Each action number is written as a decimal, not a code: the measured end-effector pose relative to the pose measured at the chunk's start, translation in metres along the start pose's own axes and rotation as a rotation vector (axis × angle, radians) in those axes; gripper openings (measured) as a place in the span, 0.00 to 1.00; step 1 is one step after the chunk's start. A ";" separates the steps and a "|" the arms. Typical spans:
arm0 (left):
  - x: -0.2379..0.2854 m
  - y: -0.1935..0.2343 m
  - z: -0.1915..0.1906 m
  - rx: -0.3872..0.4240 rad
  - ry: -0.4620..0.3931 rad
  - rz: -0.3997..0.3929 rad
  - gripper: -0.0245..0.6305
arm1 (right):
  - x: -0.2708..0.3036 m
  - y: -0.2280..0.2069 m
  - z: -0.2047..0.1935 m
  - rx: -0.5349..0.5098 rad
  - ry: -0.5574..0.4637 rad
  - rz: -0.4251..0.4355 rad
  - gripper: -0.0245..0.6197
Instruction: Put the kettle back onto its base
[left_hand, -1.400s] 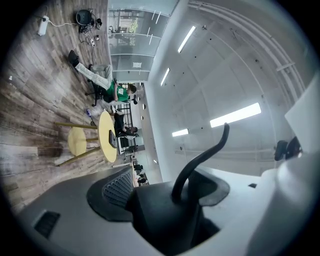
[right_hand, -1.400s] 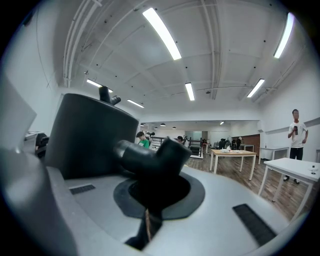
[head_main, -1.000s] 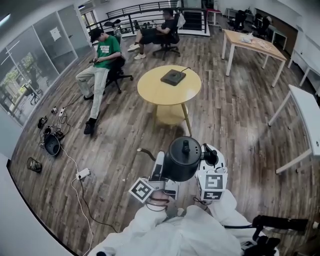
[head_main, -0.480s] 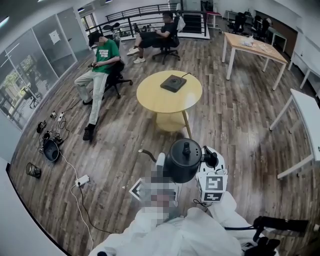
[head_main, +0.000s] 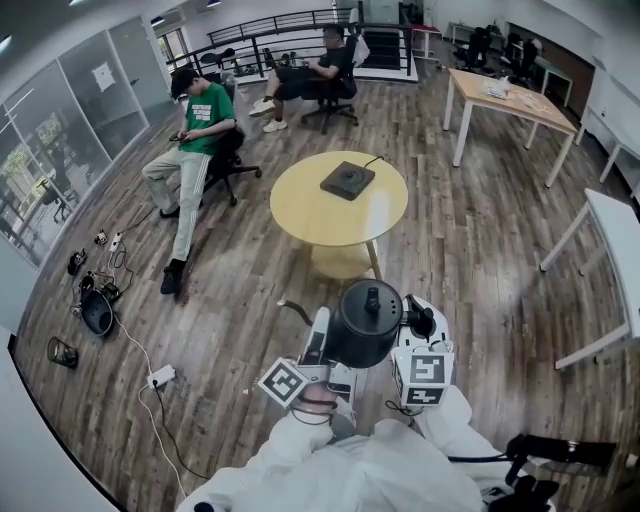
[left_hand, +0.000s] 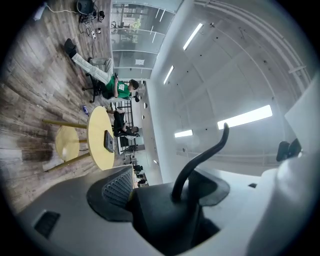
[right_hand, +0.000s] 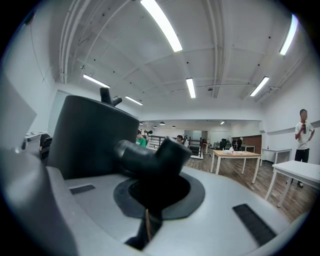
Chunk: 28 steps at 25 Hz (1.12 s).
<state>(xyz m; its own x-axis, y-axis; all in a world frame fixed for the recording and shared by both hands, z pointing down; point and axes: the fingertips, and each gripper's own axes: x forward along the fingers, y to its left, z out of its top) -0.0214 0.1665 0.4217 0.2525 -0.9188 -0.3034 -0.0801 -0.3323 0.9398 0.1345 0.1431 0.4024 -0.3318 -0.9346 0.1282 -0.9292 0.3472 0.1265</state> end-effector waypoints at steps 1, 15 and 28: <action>0.009 0.002 0.005 -0.002 0.004 -0.001 0.55 | 0.010 -0.001 0.002 0.000 0.000 -0.005 0.06; 0.135 0.056 0.084 -0.007 0.060 -0.002 0.55 | 0.163 -0.006 0.015 0.026 -0.003 -0.047 0.06; 0.197 0.097 0.128 -0.030 0.093 0.019 0.55 | 0.245 -0.003 0.013 0.035 0.030 -0.069 0.06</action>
<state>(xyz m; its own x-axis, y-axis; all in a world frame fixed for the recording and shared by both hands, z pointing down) -0.1024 -0.0740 0.4325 0.3400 -0.9005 -0.2713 -0.0567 -0.3076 0.9498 0.0545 -0.0877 0.4207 -0.2620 -0.9534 0.1500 -0.9551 0.2784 0.1017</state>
